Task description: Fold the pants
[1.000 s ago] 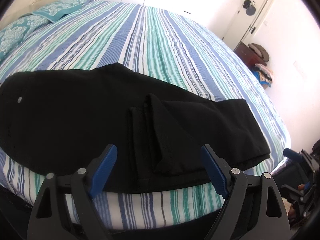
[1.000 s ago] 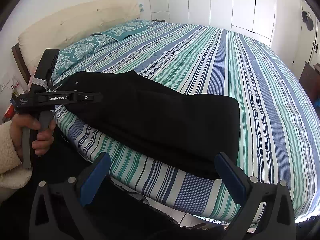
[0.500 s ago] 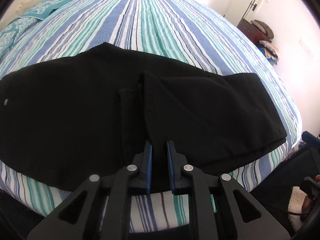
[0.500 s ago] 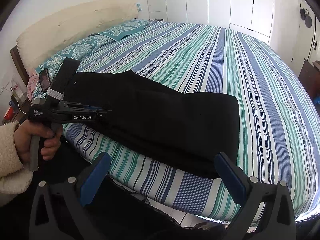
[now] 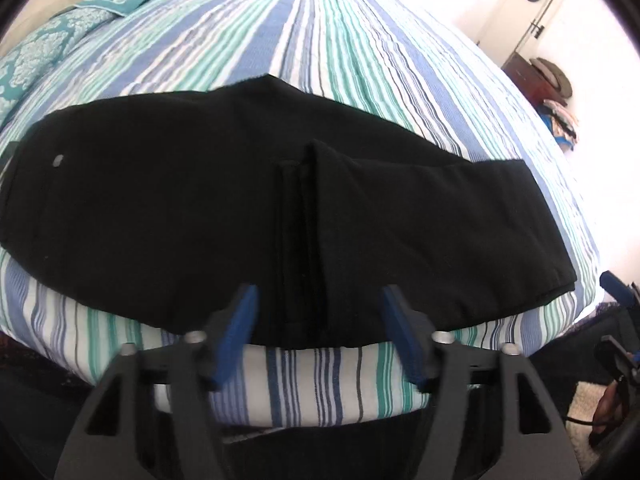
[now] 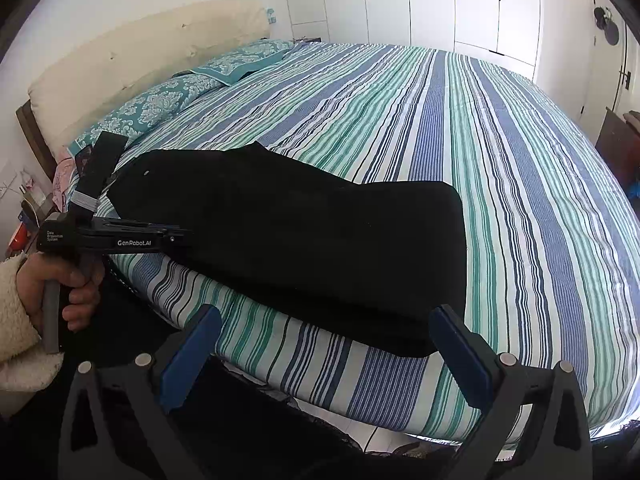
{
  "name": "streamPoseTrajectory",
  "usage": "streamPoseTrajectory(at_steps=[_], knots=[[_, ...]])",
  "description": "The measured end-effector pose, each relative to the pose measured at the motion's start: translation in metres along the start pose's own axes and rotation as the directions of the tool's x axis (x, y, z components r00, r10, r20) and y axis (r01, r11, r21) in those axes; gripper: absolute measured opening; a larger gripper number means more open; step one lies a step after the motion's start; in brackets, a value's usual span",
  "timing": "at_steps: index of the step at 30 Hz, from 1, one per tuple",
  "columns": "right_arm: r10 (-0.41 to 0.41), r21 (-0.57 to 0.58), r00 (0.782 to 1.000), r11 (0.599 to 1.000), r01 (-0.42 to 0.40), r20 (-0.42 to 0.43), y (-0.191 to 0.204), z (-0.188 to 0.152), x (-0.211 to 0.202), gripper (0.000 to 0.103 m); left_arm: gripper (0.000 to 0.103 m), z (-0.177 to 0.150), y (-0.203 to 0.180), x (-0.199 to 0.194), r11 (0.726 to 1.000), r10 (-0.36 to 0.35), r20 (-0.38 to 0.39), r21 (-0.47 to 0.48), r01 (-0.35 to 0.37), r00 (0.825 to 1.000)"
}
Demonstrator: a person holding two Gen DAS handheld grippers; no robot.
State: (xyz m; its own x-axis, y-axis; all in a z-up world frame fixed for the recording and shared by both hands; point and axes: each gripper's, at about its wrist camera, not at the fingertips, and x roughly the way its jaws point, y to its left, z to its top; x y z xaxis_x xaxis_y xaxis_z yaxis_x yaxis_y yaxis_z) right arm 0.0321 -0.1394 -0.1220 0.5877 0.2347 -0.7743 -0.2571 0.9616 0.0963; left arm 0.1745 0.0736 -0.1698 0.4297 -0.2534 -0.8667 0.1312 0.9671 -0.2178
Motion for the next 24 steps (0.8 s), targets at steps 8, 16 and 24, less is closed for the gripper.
streamPoseTrajectory(at_steps=[8, 16, 24], knots=[[0.005, 0.023, 1.0, 1.0, -0.005, -0.009, -0.005, -0.001, 0.003, 0.103, 0.052, 0.007, -0.013, 0.038, 0.998, -0.009, -0.119, 0.055, 0.016, 0.993], [-0.035, 0.058, 0.999, 0.998, 0.033, 0.021, -0.017, 0.0, -0.004, 0.103, 0.009, 0.046, -0.027, 0.001, 0.993, -0.008, 0.0, 0.12, 0.008, 1.0], [-0.118, 0.211, 0.993, 0.971, 0.112, 0.015, -0.061, 0.001, -0.007, 0.103, 0.01, 0.056, 0.026, 0.046, 0.988, 0.124, -0.049, 0.099, -0.118, 0.991]])
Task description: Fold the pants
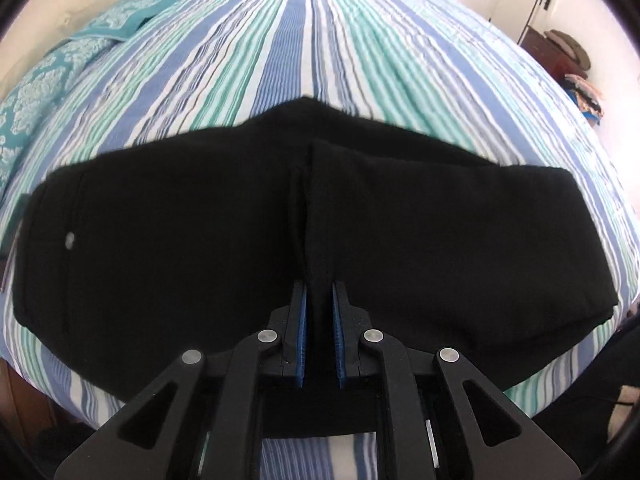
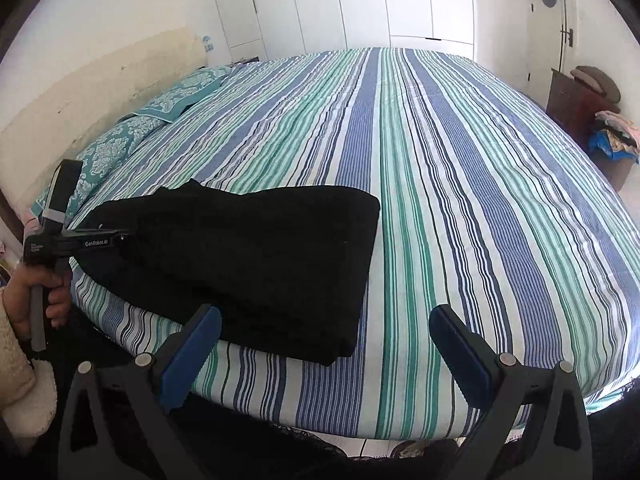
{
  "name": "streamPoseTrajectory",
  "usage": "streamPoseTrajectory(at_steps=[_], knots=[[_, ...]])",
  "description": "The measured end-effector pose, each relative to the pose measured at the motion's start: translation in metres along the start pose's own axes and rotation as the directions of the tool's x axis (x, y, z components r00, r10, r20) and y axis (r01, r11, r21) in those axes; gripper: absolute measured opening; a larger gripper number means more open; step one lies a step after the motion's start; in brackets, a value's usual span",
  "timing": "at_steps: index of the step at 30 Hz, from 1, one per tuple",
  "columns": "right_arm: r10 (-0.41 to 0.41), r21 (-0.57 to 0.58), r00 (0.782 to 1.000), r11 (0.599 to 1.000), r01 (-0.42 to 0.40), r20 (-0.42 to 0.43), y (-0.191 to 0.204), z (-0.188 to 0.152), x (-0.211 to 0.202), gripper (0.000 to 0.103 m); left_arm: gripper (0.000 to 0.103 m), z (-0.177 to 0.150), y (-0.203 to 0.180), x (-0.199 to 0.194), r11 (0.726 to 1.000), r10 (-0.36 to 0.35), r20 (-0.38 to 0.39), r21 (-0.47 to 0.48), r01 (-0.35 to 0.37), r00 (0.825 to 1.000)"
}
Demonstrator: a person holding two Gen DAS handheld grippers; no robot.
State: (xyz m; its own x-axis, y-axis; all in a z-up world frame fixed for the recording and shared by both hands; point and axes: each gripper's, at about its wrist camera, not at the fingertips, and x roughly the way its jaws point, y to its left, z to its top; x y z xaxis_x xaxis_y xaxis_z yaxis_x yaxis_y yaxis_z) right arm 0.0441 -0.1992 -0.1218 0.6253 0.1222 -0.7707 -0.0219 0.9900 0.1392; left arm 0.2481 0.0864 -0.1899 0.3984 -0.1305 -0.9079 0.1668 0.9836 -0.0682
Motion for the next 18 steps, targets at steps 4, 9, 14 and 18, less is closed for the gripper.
streamPoseTrajectory(at_steps=[4, 9, 14, 18], knots=[[-0.031, 0.039, 0.999, 0.999, 0.032, -0.029, -0.013, 0.011, 0.013, 0.103, 0.012, -0.009, 0.003, -0.006, 0.999, -0.027, 0.031, -0.027, 0.028, 0.999], [-0.06, 0.018, 0.99, 0.998, 0.063, -0.128, -0.015, 0.04, 0.074, 0.103, 0.026, -0.012, 0.006, -0.003, 0.998, -0.038, 0.028, -0.044, 0.039, 0.999], [-0.142, -0.092, 0.961, 0.988, 0.123, -0.238, -0.015, 0.007, 0.105, 0.103, 0.058, -0.026, 0.036, -0.022, 0.978, -0.104, 0.059, -0.176, 0.113, 0.993], [-0.231, -0.086, 0.953, 0.972, 0.217, -0.197, -0.019, 0.025, 0.077, 0.103, 0.058, -0.029, 0.061, -0.04, 0.962, -0.047, 0.139, -0.261, 0.083, 0.989]])
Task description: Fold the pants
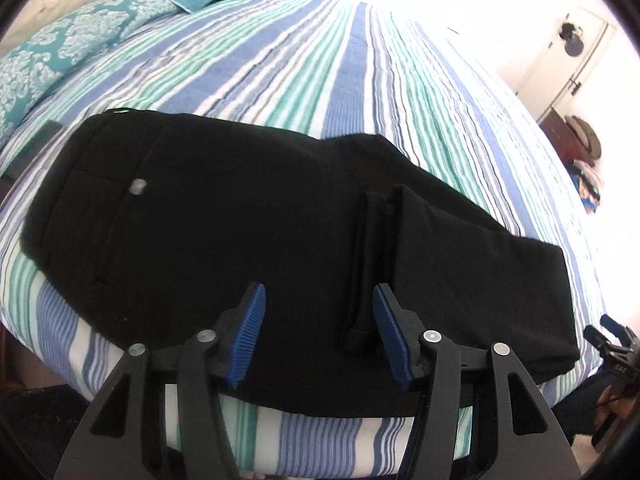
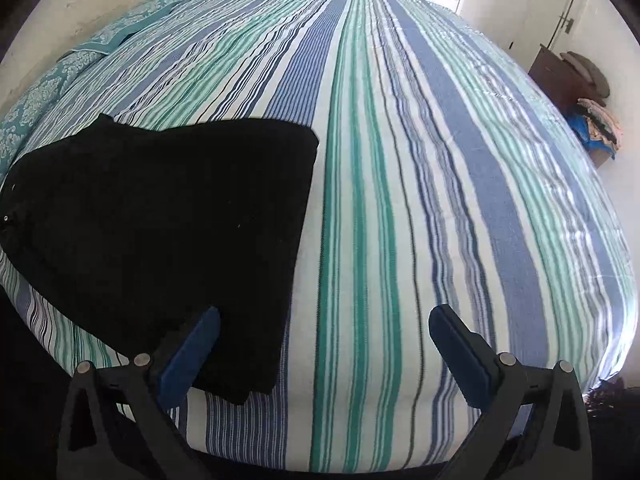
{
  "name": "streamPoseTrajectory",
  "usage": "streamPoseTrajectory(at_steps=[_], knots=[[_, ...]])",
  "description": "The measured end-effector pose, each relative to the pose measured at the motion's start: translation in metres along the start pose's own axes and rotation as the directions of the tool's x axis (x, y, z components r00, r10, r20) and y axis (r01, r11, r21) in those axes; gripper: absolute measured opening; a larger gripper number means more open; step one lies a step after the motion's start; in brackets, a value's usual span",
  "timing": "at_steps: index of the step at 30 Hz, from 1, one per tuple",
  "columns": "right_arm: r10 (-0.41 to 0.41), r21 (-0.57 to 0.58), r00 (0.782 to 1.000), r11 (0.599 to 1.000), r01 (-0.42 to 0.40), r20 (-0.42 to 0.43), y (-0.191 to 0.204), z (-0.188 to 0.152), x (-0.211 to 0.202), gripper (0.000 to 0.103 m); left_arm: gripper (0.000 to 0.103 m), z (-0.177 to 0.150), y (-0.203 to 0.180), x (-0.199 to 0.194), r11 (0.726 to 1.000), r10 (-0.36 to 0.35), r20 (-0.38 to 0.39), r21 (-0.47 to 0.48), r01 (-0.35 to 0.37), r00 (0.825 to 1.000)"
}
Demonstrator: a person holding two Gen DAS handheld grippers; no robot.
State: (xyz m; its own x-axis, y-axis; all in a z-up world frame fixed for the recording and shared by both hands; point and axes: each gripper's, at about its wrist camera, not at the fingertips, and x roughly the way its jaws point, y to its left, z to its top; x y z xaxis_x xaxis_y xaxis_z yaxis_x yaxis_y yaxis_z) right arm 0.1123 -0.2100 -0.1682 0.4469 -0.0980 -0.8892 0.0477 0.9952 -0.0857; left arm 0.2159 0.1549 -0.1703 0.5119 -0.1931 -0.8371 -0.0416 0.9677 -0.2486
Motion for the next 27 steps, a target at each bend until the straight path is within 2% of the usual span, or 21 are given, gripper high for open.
streamPoseTrajectory(at_steps=[1, 3, 4, 5, 7, 8, 9, 10, 11, 13, 14, 15, 17, 18, 20, 22, 23, 25, 27], knots=[[0.026, 0.006, 0.998, 1.0, -0.027, 0.055, 0.002, 0.005, -0.014, 0.103, 0.058, 0.001, 0.005, -0.004, 1.0, -0.004, 0.024, -0.023, 0.005, 1.0], [0.138, -0.001, 0.98, 0.99, -0.139, 0.146, 0.015, 0.015, -0.037, 0.103, 0.058, 0.004, 0.007, -0.01, 0.999, -0.02, 0.065, -0.043, 0.023, 0.998], [0.219, -0.016, 0.96, 0.976, -0.219, 0.175, 0.025, 0.02, -0.043, 0.103, 0.058, 0.005, 0.005, -0.012, 0.999, -0.028, 0.078, -0.037, 0.031, 0.997], [0.317, -0.037, 0.929, 0.948, -0.316, 0.191, 0.037, 0.024, -0.045, 0.103, 0.058, 0.005, 0.002, -0.014, 0.999, -0.034, 0.086, -0.022, 0.036, 0.996], [0.476, -0.054, 0.867, 0.879, -0.474, 0.148, 0.06, 0.028, -0.034, 0.103, 0.059, 0.006, -0.005, -0.015, 0.999, -0.036, 0.084, 0.02, 0.034, 0.996], [0.511, -0.058, 0.853, 0.859, -0.508, 0.102, 0.07, 0.026, -0.023, 0.103, 0.059, 0.005, -0.009, -0.013, 0.999, -0.03, 0.077, 0.041, 0.027, 0.997], [0.504, -0.07, 0.862, 0.863, -0.501, 0.047, 0.08, 0.02, -0.009, 0.103, 0.06, 0.002, -0.013, -0.01, 0.998, -0.025, 0.062, 0.066, 0.021, 0.998], [0.468, -0.074, 0.883, 0.88, -0.469, -0.026, 0.086, 0.013, 0.009, 0.103, 0.06, 0.0, -0.017, -0.007, 0.996, -0.015, 0.047, 0.09, 0.011, 0.999], [0.44, -0.058, 0.891, 0.892, -0.448, -0.108, 0.087, 0.003, 0.028, 0.103, 0.06, -0.004, -0.02, -0.006, 0.994, -0.001, 0.036, 0.11, -0.003, 0.999], [0.42, -0.131, 0.907, 0.898, -0.42, -0.031, 0.086, -0.003, 0.013, 0.102, 0.06, -0.008, -0.02, -0.005, 0.992, 0.007, 0.03, 0.129, -0.011, 1.0], [0.397, -0.141, 0.917, 0.907, -0.397, -0.029, 0.088, 0.002, 0.005, 0.102, 0.06, -0.009, -0.019, -0.006, 0.992, 0.0, 0.028, 0.128, -0.004, 1.0], [0.407, -0.138, 0.913, 0.904, -0.404, -0.004, 0.088, 0.006, -0.006, 0.102, 0.061, -0.009, -0.017, -0.006, 0.992, -0.005, 0.026, 0.123, 0.001, 1.0], [0.435, -0.159, 0.896, 0.894, -0.418, 0.091, 0.088, 0.015, -0.027, 0.103, 0.069, -0.01, -0.014, -0.007, 0.994, 0.002, 0.021, 0.109, -0.004, 1.0], [0.429, -0.177, 0.895, 0.897, -0.406, 0.12, 0.09, 0.017, -0.033, 0.103, 0.069, -0.01, -0.012, -0.007, 0.995, 0.006, 0.017, 0.097, -0.008, 1.0], [0.421, -0.187, 0.902, 0.897, -0.4, 0.09, 0.091, 0.015, -0.022, 0.103, 0.07, -0.008, -0.006, -0.005, 0.998, 0.002, 0.002, 0.056, -0.002, 1.0], [0.374, -0.163, 0.926, 0.912, -0.376, -0.049, 0.096, 0.005, 0.013, 0.103, 0.073, -0.008, 0.0, -0.006, 1.0, -0.016, -0.007, 0.007, 0.016, 1.0], [0.341, -0.16, 0.936, 0.922, -0.352, -0.091, 0.096, 0.003, 0.023, 0.103, 0.077, -0.008, 0.004, -0.006, 1.0, -0.018, -0.009, -0.012, 0.018, 1.0], [0.324, -0.202, 0.946, 0.925, -0.321, -0.021, 0.101, 0.002, 0.009, 0.103, 0.078, -0.01, 0.012, -0.007, 0.999, -0.007, -0.014, -0.041, 0.006, 1.0], [0.382, -0.171, 0.924, 0.912, -0.374, 0.017, 0.101, 0.01, -0.009, 0.103, 0.078, -0.01, 0.021, -0.007, 0.998, 0.005, -0.019, -0.069, -0.007, 1.0]])
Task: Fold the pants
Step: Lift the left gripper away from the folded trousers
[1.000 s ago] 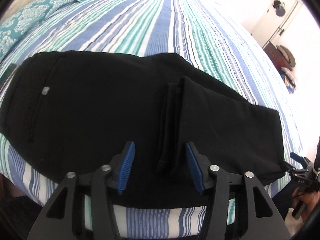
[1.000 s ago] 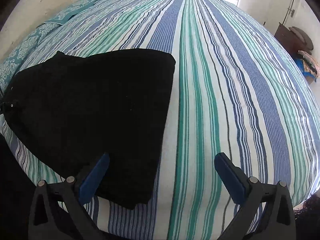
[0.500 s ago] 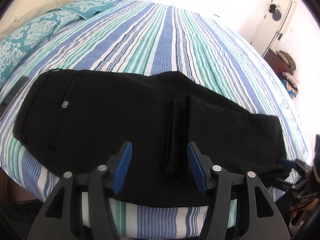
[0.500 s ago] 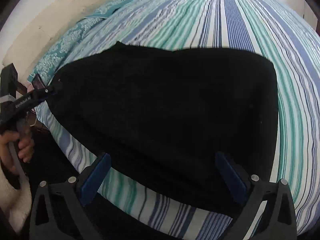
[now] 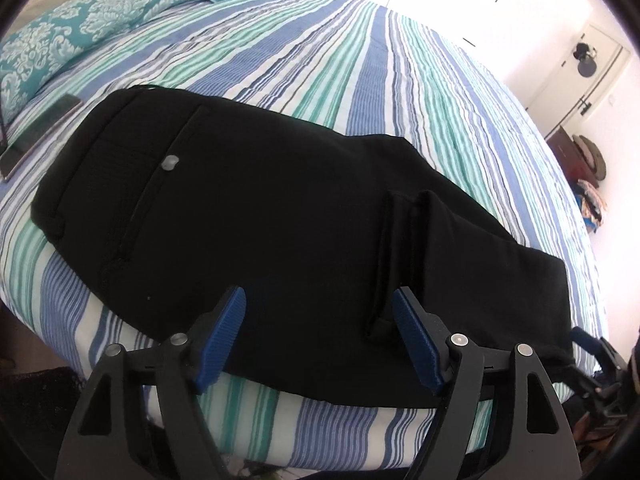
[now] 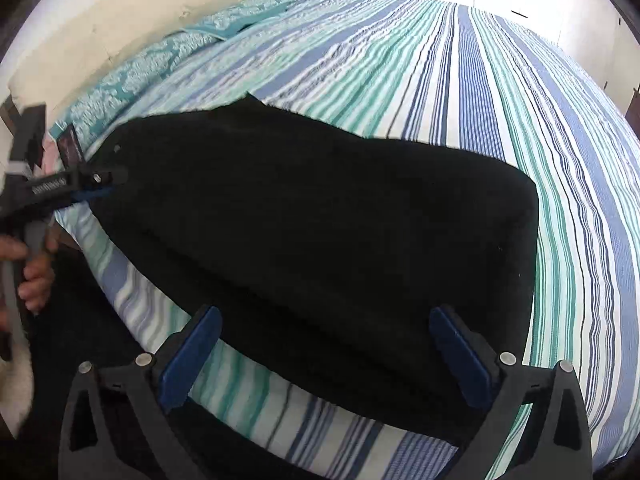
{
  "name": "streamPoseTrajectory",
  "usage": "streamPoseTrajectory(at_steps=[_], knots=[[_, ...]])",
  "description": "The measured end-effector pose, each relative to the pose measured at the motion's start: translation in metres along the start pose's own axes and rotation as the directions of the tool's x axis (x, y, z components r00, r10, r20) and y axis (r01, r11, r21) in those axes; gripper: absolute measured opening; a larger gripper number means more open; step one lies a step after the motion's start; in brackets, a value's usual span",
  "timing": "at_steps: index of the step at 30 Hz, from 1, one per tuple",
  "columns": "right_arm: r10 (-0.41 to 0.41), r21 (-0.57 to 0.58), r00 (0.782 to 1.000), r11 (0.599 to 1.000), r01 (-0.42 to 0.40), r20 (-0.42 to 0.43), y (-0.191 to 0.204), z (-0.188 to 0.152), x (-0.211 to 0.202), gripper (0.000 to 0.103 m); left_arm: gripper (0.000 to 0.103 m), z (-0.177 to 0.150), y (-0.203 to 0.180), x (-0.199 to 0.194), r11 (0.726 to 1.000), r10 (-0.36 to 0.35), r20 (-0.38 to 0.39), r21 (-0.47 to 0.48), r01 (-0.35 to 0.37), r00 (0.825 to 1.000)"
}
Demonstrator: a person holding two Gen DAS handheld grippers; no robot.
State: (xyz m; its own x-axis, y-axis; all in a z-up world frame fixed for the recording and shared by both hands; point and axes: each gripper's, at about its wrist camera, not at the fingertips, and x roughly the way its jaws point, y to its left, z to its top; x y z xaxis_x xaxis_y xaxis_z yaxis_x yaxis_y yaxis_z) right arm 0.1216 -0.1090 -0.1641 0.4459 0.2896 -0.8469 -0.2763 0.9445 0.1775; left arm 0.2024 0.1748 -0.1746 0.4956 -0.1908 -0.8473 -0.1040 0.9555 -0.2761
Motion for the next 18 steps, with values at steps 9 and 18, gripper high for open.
streamPoseTrajectory(at_steps=[9, 18], knots=[[0.011, -0.027, 0.992, 1.0, -0.007, 0.126, 0.024, 0.008, -0.044, 0.103, 0.078, 0.062, 0.072, -0.062, 0.99, -0.024, 0.161, -0.136, 0.047, 0.987], [0.034, -0.057, 0.998, 0.998, -0.031, 0.054, 0.041, -0.007, -0.021, 0.103, 0.08, 0.116, 0.136, -0.025, 0.999, -0.015, 0.039, -0.051, 0.017, 0.999]])
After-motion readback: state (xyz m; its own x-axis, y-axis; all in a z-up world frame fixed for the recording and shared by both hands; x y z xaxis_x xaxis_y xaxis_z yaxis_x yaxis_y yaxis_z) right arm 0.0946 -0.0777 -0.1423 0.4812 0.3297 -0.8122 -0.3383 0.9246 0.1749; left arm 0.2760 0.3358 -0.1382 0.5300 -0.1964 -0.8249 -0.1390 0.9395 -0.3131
